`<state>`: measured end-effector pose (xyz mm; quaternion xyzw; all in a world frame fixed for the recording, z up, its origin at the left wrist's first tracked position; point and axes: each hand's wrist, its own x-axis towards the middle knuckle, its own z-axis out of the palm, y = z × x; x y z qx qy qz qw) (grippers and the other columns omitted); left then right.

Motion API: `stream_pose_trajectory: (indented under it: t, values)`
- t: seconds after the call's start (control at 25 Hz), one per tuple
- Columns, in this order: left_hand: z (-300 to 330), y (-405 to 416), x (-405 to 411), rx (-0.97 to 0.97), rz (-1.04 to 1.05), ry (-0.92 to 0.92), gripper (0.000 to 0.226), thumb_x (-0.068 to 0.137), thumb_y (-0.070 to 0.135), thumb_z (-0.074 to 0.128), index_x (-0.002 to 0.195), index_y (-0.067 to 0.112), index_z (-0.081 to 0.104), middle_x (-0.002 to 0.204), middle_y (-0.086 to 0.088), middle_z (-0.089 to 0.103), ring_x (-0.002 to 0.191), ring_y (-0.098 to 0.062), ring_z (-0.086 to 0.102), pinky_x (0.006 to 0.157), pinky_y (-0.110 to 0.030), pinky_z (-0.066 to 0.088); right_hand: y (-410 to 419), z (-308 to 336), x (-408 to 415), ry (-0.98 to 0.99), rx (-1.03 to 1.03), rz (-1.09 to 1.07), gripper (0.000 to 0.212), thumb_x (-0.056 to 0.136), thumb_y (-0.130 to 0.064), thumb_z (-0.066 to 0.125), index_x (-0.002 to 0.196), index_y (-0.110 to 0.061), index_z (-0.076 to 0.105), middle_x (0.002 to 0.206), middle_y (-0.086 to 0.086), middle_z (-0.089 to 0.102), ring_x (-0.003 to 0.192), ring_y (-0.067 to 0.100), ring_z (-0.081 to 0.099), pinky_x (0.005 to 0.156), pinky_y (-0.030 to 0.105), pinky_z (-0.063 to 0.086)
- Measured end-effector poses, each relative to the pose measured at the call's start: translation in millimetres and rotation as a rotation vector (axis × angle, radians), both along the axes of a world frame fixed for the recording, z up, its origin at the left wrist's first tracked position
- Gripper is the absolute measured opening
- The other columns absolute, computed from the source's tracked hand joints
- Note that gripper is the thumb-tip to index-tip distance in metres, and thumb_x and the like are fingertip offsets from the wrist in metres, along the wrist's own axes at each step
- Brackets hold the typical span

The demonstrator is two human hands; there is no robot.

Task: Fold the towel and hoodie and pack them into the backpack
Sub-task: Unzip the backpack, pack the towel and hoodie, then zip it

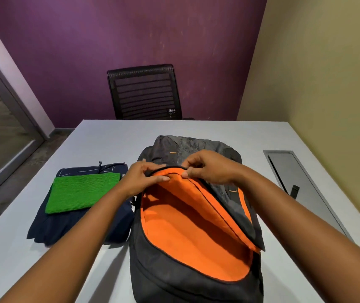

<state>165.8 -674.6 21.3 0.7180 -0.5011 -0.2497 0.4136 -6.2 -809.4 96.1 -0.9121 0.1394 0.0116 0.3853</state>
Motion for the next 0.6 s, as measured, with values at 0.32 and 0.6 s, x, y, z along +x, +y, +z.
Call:
stream_pose_trajectory:
  t: [0.32,0.6]
  values:
    - [-5,-21,-13,-0.234,0.252,0.179,0.022,0.079,0.001,0.067,0.069,0.020,0.068,0.056,0.014,0.067,0.054,0.004,0.060,0.056,-0.011,0.049,-53,-33,-60,-0.101,0.167,-0.246,0.047,0.089,0.016,0.039,0.120,-0.012,0.060,0.107,0.006,0.064,0.104,0.016,0.061,0.072,0.009,0.050]
    - [0,-41,-8,-0.358,0.520,0.309,0.027,0.080,0.015,0.069,0.058,0.011,0.056,0.051,-0.002,0.053,0.049,-0.013,0.047,0.050,-0.025,0.037,-90,-77,-108,0.248,-0.159,-0.231,0.084,0.072,0.010,0.069,0.142,-0.021,0.035,0.148,0.006,0.033,0.136,0.026,0.032,0.107,0.042,0.037]
